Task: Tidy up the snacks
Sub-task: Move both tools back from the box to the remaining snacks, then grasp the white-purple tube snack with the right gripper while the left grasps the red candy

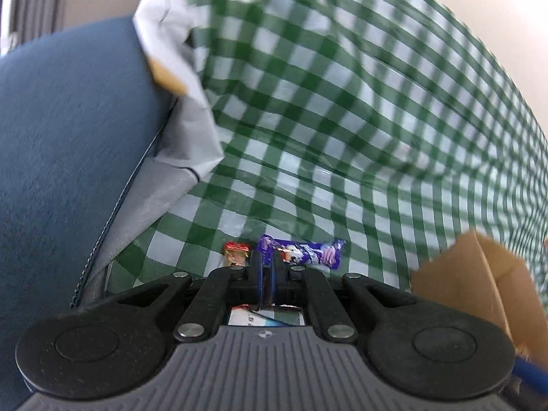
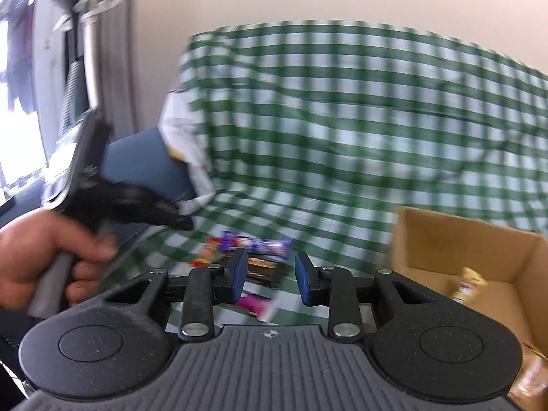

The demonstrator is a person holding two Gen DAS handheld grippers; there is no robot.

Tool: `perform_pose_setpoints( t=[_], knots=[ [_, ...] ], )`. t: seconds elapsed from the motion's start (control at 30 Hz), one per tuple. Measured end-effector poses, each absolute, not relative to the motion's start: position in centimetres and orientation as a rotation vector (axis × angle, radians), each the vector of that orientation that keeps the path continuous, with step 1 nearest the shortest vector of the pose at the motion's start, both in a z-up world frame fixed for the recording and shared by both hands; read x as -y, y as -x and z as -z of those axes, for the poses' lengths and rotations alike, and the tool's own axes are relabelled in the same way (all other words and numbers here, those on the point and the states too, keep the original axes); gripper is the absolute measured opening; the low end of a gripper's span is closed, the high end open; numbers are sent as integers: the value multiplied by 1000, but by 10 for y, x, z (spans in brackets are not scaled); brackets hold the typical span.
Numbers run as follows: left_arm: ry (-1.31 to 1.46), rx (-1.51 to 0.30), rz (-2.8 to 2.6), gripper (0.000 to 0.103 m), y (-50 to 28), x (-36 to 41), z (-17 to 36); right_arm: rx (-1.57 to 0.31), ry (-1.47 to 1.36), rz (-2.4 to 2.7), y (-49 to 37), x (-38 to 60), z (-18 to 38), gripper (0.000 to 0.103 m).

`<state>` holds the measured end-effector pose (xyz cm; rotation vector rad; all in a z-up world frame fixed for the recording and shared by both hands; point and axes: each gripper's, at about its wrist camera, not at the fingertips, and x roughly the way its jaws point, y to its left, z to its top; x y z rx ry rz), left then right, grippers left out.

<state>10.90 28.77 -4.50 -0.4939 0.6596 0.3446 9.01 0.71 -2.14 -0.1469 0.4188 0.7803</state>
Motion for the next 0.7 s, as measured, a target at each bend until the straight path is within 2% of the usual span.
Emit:
perform_pose_setpoints(
  t=[0.27, 0.47, 0.63, 0.7],
  knots=[
    [575, -701, -348, 5, -113, -308, 64, -528, 285, -758, -102, -93, 58, 34],
    [616, -739, -313, 6, -124, -311, 82, -567, 410, -741, -122, -127, 96, 56],
    [548, -754, -316, 13, -135, -303, 89, -555, 479, -736, -132, -147, 120, 81],
    [543, -746, -318, 13, -139, -303, 93, -586, 514, -733, -140, -154, 129, 81]
  ],
)
